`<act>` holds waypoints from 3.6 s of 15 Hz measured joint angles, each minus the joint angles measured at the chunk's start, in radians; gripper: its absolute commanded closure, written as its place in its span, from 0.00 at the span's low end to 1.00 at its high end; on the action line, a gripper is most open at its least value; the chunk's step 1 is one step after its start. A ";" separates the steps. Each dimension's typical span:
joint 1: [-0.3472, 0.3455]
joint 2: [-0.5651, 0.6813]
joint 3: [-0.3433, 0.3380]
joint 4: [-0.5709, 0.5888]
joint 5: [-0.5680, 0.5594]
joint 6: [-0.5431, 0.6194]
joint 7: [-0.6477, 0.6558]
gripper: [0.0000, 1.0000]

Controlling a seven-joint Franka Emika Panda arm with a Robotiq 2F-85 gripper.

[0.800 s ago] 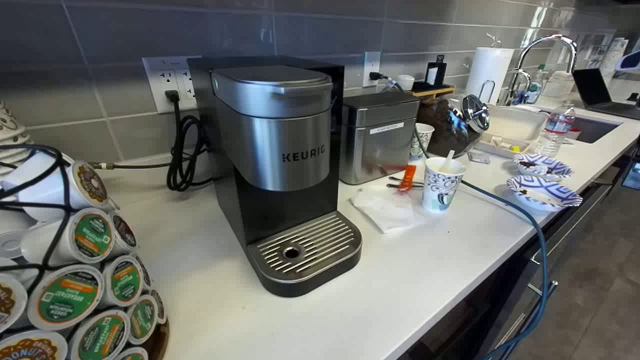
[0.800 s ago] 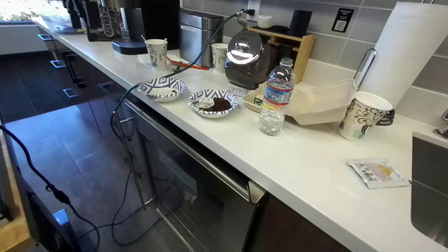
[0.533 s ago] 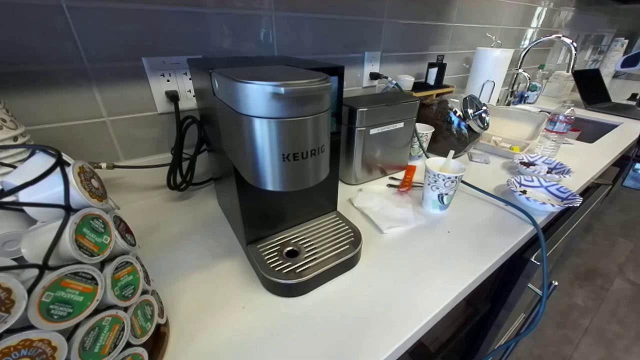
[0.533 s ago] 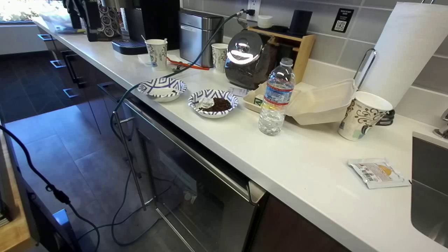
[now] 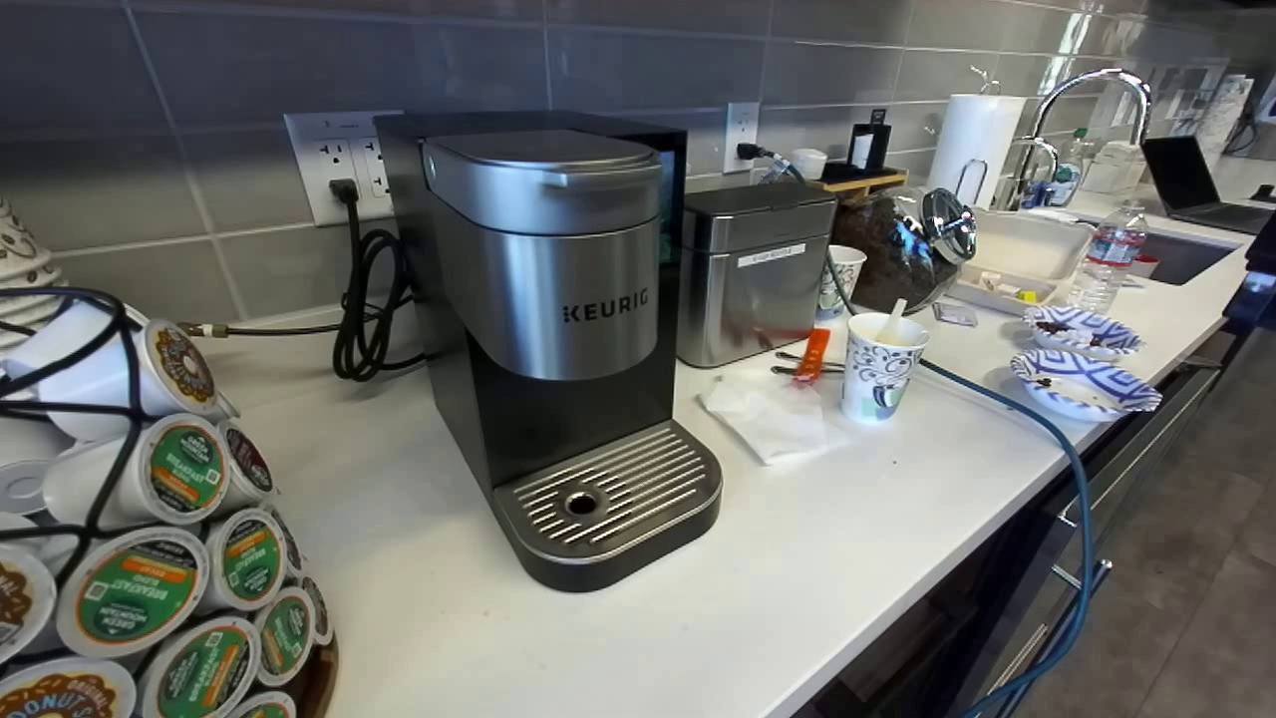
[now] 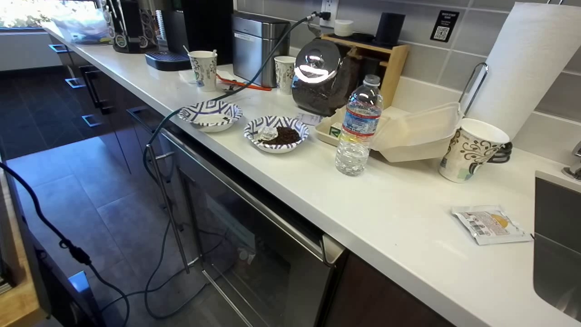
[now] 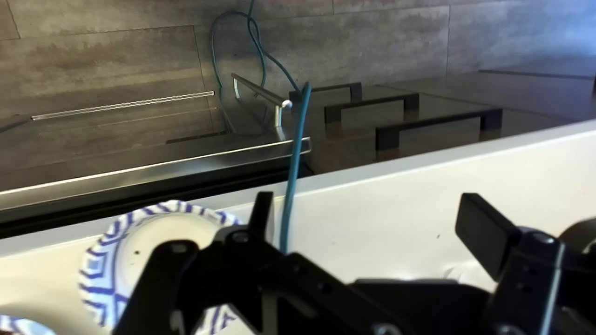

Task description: Pour the contents in the bowl to the left into the bowl to the right

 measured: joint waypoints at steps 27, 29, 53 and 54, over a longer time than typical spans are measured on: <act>-0.178 0.504 -0.113 0.096 0.687 0.464 -0.049 0.05; -0.194 0.541 -0.098 0.116 0.708 0.464 -0.053 0.17; -0.222 0.351 -0.030 0.009 0.449 0.422 -0.125 0.99; -0.216 0.320 -0.029 0.007 0.450 0.412 -0.127 0.99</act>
